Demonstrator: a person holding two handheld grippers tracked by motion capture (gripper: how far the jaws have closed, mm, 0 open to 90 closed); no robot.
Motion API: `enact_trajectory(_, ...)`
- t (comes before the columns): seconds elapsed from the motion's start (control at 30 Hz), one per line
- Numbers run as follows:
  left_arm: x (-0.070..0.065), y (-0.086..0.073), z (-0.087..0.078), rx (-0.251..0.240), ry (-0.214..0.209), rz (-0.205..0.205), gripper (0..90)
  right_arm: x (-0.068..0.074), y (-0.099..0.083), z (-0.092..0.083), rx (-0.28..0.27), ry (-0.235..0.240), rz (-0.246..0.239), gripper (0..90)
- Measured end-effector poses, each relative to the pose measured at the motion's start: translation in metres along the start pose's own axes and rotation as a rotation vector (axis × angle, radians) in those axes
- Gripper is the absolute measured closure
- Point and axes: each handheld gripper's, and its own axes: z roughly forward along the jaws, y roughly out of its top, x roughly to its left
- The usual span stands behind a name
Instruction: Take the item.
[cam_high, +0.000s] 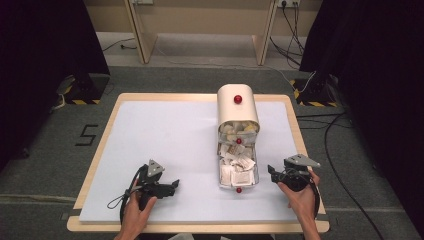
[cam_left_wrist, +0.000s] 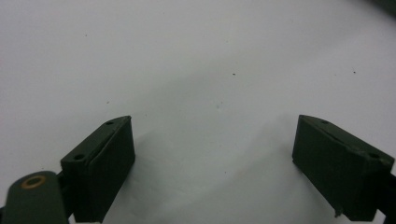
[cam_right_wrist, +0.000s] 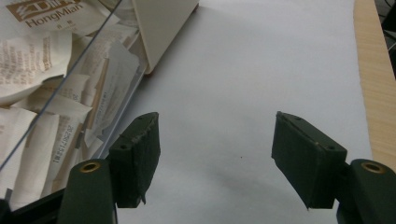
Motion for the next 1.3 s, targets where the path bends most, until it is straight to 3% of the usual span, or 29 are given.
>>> enact_trajectory(0.47, 0.000, 0.000, 0.000, 0.000, 0.000, 0.000, 12.1, 0.001, 0.010, -0.013, -0.064, 0.006, 0.018, 36.5)
enact_trajectory(1.3, 0.000, 0.000, 0.000, 0.000, 0.000, 0.000, 12.1, 0.022, 0.025, -0.028, -0.137, 0.056, -0.027, 41.8)
